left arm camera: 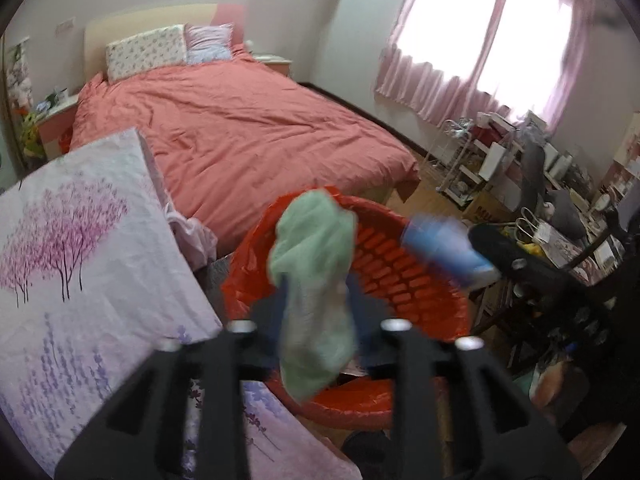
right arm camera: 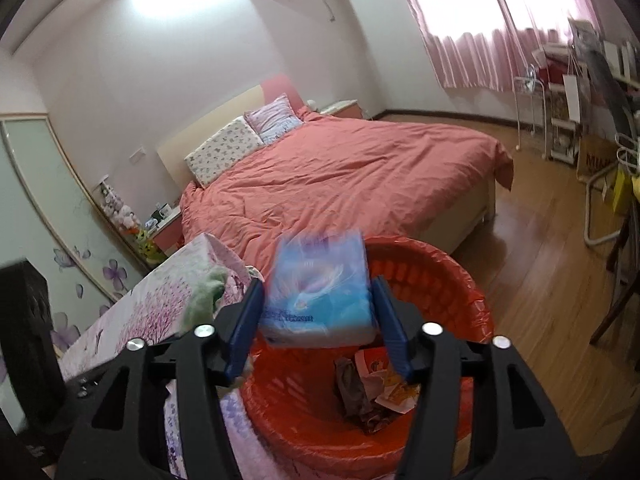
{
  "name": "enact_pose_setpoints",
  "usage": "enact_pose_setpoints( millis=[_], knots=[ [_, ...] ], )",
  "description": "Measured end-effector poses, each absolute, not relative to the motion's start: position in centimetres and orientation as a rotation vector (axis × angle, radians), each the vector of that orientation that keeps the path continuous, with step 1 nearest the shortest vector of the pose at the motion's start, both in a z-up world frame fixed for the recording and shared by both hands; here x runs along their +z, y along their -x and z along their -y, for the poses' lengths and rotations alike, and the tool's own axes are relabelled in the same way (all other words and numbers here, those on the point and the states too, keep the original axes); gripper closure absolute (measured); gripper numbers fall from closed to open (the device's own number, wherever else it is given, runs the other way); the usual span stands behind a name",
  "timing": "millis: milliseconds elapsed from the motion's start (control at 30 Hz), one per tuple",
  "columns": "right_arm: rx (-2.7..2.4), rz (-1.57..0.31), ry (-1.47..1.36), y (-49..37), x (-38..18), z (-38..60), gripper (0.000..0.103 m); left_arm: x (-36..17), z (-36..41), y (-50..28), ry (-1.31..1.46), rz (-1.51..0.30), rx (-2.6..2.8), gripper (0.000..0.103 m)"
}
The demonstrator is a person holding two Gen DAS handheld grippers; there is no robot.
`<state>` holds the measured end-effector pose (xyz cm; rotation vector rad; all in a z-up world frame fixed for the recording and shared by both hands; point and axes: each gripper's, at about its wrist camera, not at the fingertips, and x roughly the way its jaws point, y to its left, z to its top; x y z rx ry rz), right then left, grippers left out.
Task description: Collect trash
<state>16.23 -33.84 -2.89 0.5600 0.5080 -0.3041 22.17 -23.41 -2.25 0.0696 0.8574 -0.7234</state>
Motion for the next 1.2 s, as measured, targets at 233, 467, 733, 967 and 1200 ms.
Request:
enact_pose_setpoints(
  millis=[233, 467, 733, 967, 1200],
  knots=[
    [-0.359, -0.489, -0.537, -14.7, -2.8, 33.2, 0.025, -3.2, 22.3, -23.0, -0.081, -0.881, -0.684, 0.058],
    [-0.426, -0.439, -0.364, -12.3, -0.8, 29.5, 0.002, -1.5, 17.1, -20.6, -0.103, -0.799, -0.606, 0.036],
    [-0.530, -0.419, -0.146, -8.6, 0.3, 23.1, 0.002, 0.7, 8.6, -14.3, -0.099, -0.655, -0.390, 0.008],
    [-0.541, -0.402, -0.078, -5.3, 0.3, 19.7, 0.002, 0.2, 3.1, -9.0, -0.077, -0.617, -0.230, 0.004],
    [-0.552, -0.363, -0.070, -2.5, 0.2, 17.0, 0.002, -0.4, -0.7, -3.7, -0.033, -0.579, -0.140, 0.004]
  ],
)
